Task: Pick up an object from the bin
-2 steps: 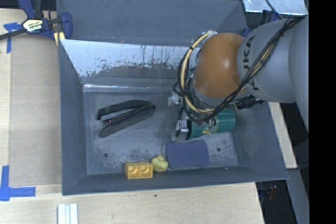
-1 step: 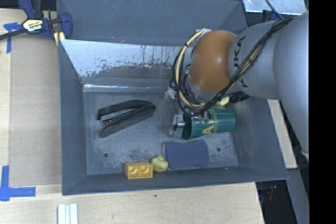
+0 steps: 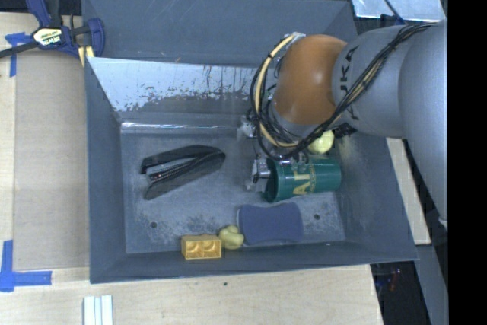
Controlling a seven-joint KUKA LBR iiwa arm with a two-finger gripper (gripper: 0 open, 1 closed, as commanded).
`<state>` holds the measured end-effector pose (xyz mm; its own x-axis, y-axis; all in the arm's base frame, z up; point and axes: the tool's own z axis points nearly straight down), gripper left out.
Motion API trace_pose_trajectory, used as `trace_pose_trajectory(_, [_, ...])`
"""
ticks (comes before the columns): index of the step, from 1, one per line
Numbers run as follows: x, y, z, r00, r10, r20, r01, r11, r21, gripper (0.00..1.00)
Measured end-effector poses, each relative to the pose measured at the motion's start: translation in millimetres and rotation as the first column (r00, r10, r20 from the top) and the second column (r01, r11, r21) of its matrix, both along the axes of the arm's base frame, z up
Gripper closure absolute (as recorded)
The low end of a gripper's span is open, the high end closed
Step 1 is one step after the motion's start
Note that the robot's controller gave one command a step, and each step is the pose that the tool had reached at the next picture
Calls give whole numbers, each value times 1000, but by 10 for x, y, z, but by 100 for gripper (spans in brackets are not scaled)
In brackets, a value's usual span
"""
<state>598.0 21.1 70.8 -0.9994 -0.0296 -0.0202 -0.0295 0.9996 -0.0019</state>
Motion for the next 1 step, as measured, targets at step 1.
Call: trace_pose_trajectory(1, [60,193,13,999,-38,9,38,999,1,100])
